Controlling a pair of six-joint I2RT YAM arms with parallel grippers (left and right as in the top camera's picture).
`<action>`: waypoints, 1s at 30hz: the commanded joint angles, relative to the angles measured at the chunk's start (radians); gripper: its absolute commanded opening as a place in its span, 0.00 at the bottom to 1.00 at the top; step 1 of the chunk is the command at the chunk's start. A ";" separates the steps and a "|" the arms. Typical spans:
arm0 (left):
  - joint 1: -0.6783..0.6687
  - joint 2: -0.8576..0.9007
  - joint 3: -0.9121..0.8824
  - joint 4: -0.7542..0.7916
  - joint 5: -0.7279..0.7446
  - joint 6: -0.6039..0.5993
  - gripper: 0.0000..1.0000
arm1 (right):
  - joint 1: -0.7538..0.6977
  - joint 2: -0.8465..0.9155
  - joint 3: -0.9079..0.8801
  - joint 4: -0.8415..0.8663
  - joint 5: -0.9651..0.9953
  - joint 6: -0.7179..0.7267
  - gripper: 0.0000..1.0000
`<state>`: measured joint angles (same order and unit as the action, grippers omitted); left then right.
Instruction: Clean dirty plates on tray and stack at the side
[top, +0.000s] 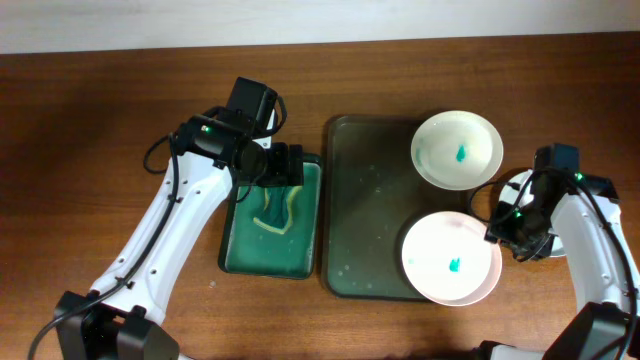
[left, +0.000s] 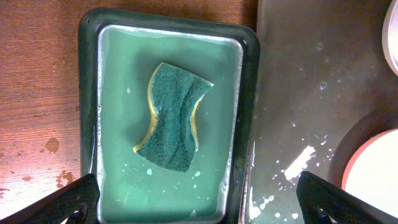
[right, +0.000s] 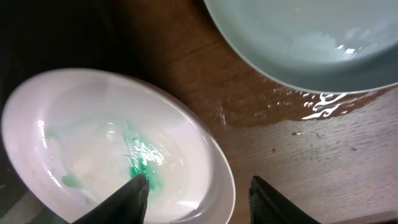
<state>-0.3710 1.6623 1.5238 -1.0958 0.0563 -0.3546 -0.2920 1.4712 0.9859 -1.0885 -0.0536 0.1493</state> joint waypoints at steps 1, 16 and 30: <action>0.001 -0.013 0.006 0.000 0.007 0.011 0.99 | 0.005 0.002 -0.054 0.015 0.014 0.042 0.53; 0.001 -0.012 0.006 0.000 0.007 0.012 0.99 | 0.282 -0.029 -0.127 0.215 -0.138 0.111 0.04; 0.001 -0.013 0.006 0.029 0.026 0.004 0.99 | 0.351 -0.051 0.137 0.156 -0.157 0.015 0.39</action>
<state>-0.3710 1.6623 1.5238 -1.0824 0.0647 -0.3550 0.0517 1.4513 1.0771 -0.8955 -0.1825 0.1936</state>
